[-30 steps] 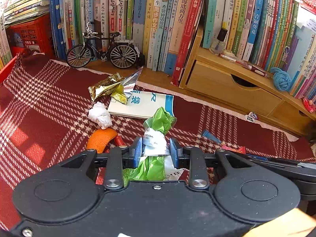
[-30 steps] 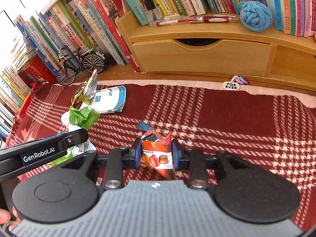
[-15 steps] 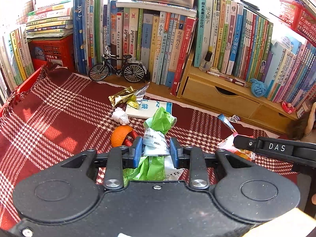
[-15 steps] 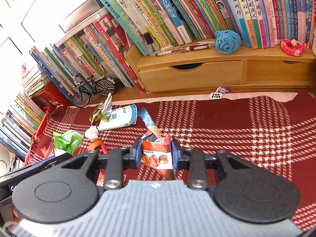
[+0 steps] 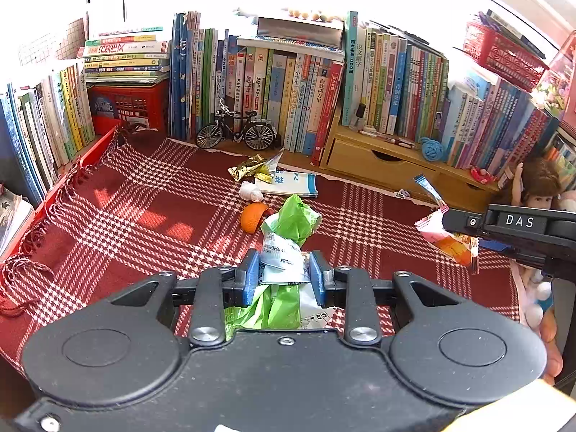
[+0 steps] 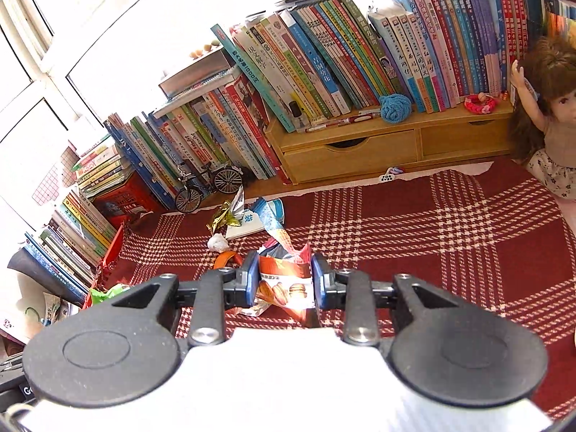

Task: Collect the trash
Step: 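Lift both held wrappers and carry them toward the trash bin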

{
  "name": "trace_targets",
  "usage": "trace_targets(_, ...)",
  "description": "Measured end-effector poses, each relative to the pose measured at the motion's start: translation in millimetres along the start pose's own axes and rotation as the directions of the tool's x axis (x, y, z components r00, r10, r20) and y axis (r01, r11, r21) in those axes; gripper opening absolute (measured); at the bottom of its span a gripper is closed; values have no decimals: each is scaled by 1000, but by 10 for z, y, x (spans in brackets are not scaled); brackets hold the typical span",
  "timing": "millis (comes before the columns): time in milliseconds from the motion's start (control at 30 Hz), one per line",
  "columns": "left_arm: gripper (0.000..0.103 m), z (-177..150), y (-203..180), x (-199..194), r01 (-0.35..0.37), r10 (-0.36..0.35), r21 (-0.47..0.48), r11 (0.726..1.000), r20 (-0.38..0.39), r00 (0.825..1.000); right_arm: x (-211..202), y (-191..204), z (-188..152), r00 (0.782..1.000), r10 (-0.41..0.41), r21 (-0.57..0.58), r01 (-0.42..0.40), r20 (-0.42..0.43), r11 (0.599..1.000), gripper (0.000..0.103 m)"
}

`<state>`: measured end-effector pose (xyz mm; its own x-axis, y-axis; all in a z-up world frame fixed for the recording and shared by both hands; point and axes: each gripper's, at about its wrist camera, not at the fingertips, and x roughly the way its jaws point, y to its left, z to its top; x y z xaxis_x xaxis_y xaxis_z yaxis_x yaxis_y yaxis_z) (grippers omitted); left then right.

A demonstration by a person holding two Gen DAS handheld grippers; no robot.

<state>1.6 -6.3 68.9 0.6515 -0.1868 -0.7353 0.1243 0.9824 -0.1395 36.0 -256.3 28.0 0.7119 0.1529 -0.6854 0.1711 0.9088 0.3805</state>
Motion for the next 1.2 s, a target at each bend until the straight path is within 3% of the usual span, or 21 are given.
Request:
trace_targets(267,28,-576,454,-819,129,-130,110,986,2,991,-936,435,-765,986,-109,53,103,127,993,36)
trace_targets(400,28,-908,657,-1220,147,-148,202,968,-10,989,-1336,616,-1212,976,-163,95,150,147,984,36)
trace_targets(600,28,-1262,834,-1586,195,-191,210,958,-40,981,-1801,818,-1738,970,-198,107,184,144,977,36)
trace_targets(967,28,-1850,863,-1507,138,-122,180,974,-99,988,-1731,920,-2331,988,-127,25,125,92,992,36)
trace_targets(1067,28,-2030,925,-1422,147,-122,167,975,-152,981,-1662,931,-2537,991,-129,28,128,37,991,36)
trace_targets(1200,28,-2239,1017,-1303,164,-120,218,962,-199,973,-1591,999,-2814,989,-148,31,149,-20,988,36)
